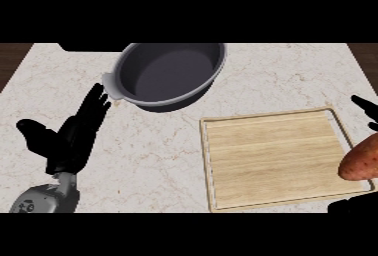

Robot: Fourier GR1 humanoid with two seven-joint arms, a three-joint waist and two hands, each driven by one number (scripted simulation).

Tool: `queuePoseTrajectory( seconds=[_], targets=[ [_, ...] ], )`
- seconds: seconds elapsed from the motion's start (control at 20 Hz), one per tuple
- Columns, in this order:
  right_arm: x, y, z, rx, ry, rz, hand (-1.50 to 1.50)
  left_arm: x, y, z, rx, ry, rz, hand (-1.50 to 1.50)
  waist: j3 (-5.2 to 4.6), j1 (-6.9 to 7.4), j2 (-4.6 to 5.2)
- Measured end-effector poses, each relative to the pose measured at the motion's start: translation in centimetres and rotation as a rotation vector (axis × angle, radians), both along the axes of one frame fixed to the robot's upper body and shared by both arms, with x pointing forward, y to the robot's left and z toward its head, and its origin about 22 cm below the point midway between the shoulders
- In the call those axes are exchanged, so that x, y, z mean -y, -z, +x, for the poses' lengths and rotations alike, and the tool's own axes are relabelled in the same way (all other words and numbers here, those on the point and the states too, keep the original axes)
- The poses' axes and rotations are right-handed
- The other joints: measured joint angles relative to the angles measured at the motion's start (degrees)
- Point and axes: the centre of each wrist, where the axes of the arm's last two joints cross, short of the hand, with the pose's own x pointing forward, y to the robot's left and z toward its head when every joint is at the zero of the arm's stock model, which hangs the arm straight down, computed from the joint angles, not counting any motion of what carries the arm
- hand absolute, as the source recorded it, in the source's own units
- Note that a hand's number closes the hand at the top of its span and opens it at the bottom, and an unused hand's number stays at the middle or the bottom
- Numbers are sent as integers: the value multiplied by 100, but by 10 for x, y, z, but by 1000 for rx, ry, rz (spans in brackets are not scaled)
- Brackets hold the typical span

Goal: Pick the sweet potato from the tray and place it in the pot

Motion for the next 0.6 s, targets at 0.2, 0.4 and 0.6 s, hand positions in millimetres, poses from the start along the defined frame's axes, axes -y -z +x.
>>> queuePoseTrajectory(
  seconds=[0.2, 0.4, 0.6],
  targets=[
    [-5, 14, 4, -47, 1, -33, -150, 6, 2, 1, -8, -3, -1, 0, 2, -25, -4],
    [-15, 24, 4, -52, 4, -40, -150, 2, 2, -3, -9, -7, 3, 0, 3, -35, -10],
    [-21, 31, 6, -31, 18, -34, -150, 4, 4, 3, -12, -13, 1, 0, 3, -53, -11]
  ],
)
